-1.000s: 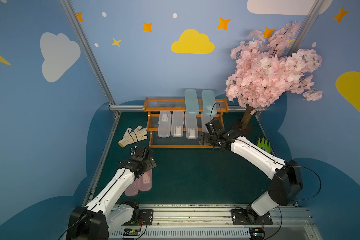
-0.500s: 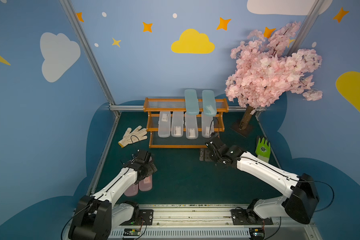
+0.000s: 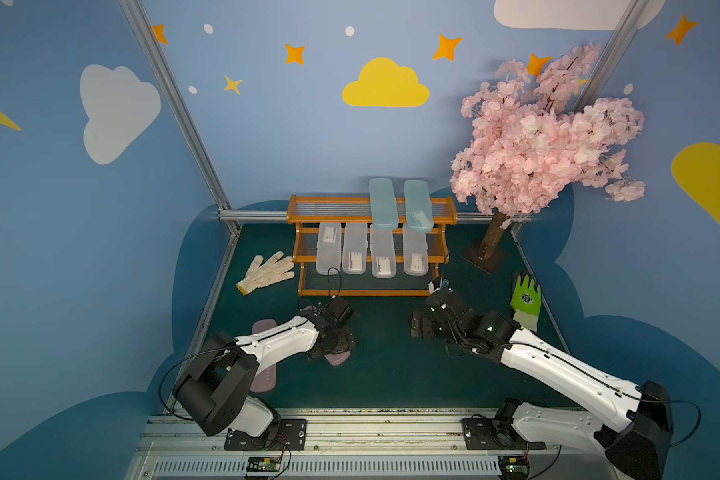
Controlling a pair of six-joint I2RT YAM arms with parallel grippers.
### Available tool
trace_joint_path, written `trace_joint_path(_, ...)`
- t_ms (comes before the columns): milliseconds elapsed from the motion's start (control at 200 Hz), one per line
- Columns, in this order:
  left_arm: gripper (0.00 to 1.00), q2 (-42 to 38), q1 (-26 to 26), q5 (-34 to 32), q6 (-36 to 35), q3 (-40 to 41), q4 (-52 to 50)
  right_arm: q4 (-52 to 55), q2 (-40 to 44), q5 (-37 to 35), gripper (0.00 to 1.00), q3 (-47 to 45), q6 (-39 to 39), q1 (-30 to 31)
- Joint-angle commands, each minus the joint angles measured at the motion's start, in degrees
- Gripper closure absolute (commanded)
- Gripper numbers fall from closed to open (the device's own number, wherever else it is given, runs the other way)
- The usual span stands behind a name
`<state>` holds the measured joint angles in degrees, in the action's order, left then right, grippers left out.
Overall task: Place the pencil cases on the shelf according to color
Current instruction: Pick up the pencil case from the center of the board.
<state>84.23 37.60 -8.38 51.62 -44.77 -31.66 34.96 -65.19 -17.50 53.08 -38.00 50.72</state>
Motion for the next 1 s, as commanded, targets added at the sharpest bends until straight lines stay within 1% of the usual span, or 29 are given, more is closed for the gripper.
trace_joint_path(0, 0.0, -4.48, -0.07, -5.43, 2.09, -1.88, -5.93, -2.56, 0.73, 2.39, 0.03, -1.62, 1.17, 0.9)
trace_joint_path(70, 0.0, -8.34, -0.52, -9.88, 1.79, -2.33, -9.46, -5.25, -0.58, 4.44, 0.03, -2.34, 1.4, 1.59)
trace_joint_path(165, 0.0, -14.44, -2.87, -14.4, 0.47, -1.37, -11.01, -7.84, -4.92, 7.05, 0.03, -0.94, 2.37, 3.13)
trace_joint_path(230, 0.0, -18.06, -6.29, -15.34, -1.56, -0.54, -11.21, -8.08, -9.01, 7.14, 0.03, 1.76, 2.79, 4.92)
trace_joint_path(340, 0.0, -22.1, -13.97, -15.13, -3.52, 0.5, -11.92, -9.43, -16.81, 7.44, 0.03, 7.14, 4.82, 8.79)
trace_joint_path(456, 0.0, -24.36, -21.73, -13.21, -4.34, 2.93, -10.53, -11.27, -25.82, 10.25, 0.03, 13.37, 7.51, 12.04)
trace_joint_path(616, 0.0, -25.42, -30.22, -9.73, -1.89, 7.52, -7.01, -10.52, -38.7, 13.65, 0.03, 23.21, 10.69, 14.55)
trace_joint_path(771, 0.0, -25.23, -36.89, -4.98, -1.41, 11.66, -2.21, -10.25, -47.13, 17.45, 0.02, 30.64, 12.56, 15.16)
trace_joint_path(851, 0.0, -23.3, -40.28, -2.61, -1.77, 12.84, -0.88, -8.01, -51.11, 17.64, 0.02, 34.99, 13.26, 15.46)
trace_joint_path(996, 0.0, -19.91, -44.51, -0.52, -3.06, 13.78, 0.42, -4.88, -56.38, 16.61, 0.02, 39.71, 13.74, 15.92)
